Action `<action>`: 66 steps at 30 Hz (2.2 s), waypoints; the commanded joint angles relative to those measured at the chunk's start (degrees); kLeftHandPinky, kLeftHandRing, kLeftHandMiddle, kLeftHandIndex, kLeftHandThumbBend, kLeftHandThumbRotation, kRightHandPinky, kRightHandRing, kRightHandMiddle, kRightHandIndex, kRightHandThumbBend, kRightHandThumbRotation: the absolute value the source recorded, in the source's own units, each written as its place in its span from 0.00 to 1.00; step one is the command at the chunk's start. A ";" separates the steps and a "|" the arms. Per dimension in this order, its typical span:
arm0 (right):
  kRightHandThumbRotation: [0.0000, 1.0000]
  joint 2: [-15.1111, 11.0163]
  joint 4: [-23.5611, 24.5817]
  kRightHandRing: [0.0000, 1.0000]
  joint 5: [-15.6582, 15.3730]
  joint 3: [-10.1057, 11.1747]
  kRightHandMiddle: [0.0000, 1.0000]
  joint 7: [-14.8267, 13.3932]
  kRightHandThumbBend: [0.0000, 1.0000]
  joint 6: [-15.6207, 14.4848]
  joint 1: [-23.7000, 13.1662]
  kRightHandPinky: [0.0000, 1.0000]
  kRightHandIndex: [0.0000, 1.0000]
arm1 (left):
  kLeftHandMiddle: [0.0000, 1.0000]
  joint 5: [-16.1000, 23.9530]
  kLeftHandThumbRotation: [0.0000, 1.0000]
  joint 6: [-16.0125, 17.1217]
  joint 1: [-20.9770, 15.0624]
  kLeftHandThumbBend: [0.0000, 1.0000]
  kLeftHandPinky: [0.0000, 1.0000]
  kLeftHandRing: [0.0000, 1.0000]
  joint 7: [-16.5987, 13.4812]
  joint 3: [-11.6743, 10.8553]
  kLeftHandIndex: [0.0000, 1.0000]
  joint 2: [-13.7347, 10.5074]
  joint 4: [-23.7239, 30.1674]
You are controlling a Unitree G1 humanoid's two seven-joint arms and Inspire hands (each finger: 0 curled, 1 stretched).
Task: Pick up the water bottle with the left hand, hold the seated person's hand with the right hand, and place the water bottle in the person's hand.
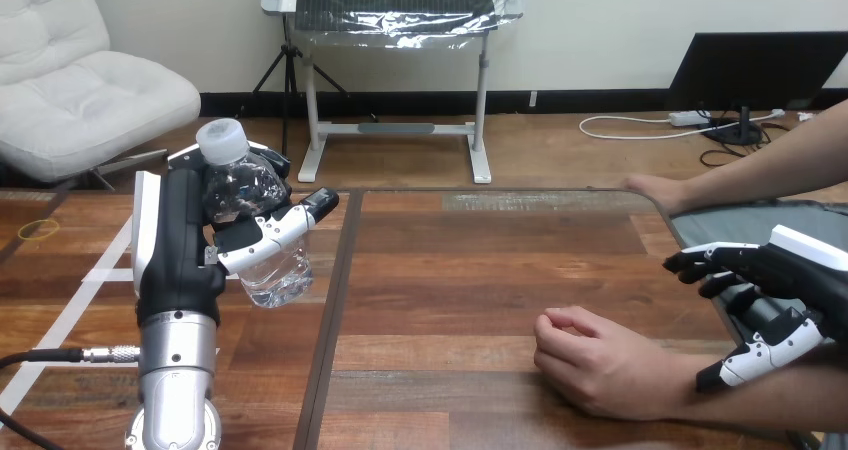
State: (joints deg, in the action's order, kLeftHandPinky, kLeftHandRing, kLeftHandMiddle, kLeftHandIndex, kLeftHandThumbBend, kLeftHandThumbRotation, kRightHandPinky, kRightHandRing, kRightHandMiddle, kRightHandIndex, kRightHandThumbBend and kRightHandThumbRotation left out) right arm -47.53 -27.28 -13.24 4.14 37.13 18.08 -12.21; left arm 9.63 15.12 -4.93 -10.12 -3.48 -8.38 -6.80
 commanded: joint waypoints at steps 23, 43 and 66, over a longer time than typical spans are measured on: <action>0.02 -3.44 6.73 0.89 -2.17 -2.99 0.90 3.53 1.00 -6.33 -3.14 0.80 0.89 | 0.37 -0.54 0.00 1.34 -2.81 0.64 0.25 0.32 0.19 -1.13 0.41 -0.55 1.35; 0.04 -1.33 3.11 0.86 -4.30 -7.84 0.88 3.90 1.00 -6.72 -4.94 0.77 0.87 | 0.37 -0.48 0.00 0.98 -2.89 0.64 0.25 0.32 0.44 -1.15 0.41 -0.39 1.30; 0.06 0.72 -1.75 0.80 -8.40 -13.95 0.85 2.20 1.00 -6.25 -7.44 0.69 0.85 | 0.37 -0.73 0.00 0.63 -2.97 0.66 0.25 0.32 0.62 -1.51 0.41 -0.21 0.93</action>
State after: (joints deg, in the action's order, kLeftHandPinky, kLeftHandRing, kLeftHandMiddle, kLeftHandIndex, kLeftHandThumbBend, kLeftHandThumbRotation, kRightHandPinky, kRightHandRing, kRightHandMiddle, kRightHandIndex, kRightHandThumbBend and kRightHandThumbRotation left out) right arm -49.03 -27.04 -21.03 -7.85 39.61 12.32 -17.61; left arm 9.27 15.11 -4.93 -9.42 -4.35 -8.37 -6.80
